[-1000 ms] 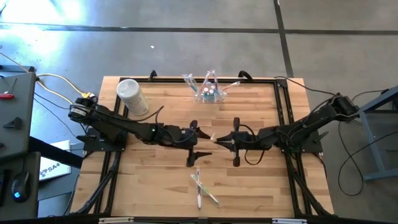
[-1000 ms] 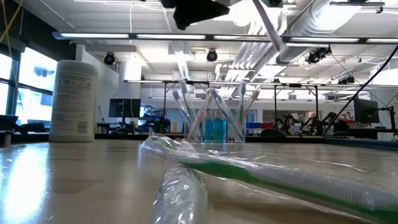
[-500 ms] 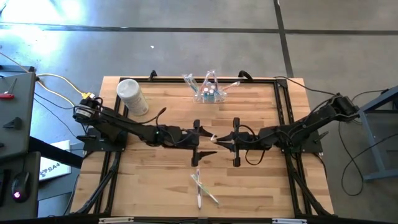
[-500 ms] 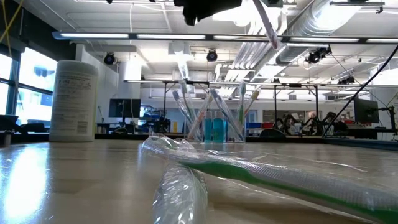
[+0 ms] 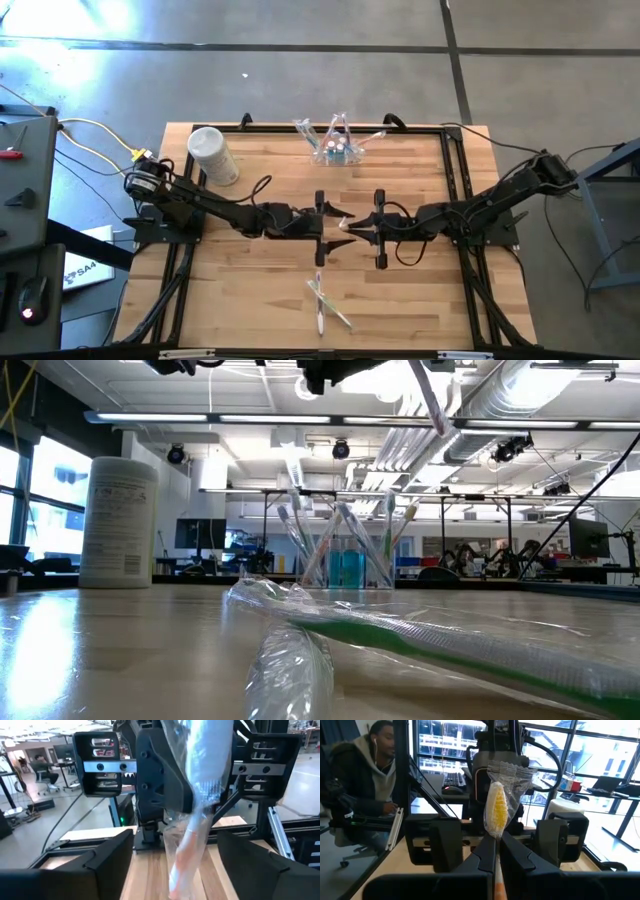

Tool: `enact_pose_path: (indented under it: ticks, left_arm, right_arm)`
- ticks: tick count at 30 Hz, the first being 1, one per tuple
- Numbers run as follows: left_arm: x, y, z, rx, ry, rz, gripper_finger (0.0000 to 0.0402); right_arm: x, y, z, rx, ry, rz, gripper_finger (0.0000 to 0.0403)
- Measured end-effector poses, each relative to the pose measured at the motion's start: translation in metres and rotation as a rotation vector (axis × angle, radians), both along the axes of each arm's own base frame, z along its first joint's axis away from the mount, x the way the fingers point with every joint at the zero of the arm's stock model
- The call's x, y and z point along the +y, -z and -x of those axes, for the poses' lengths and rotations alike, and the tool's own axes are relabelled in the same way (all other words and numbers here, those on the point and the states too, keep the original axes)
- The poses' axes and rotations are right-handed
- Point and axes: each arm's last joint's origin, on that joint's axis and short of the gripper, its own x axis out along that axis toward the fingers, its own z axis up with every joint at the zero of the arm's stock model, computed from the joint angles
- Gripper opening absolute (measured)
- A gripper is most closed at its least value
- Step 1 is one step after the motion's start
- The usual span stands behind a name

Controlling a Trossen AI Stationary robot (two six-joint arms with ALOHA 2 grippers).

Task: Pick & Place toothbrushing station
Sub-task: Put the orange toothbrush into the transparent organizer

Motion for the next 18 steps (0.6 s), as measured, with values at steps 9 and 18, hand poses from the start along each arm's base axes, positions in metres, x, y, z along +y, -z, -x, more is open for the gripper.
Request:
enact_pose_path:
  ticks: [9,18]
  left_arm:
    - [0.0109,0.0004,-0.0022,0.004,-0.023,0.01,0.0143]
    - [0.0092,0.0025,-0.0025,0.024,0.032,0.001,0.0033]
  right_arm:
    - [-0.0004,0.001,-0.0002,0.011,0.003,0.005,0.0004]
    - [-0.0002,0.0032,0.0,0.033,0.001,0.007,0.0004]
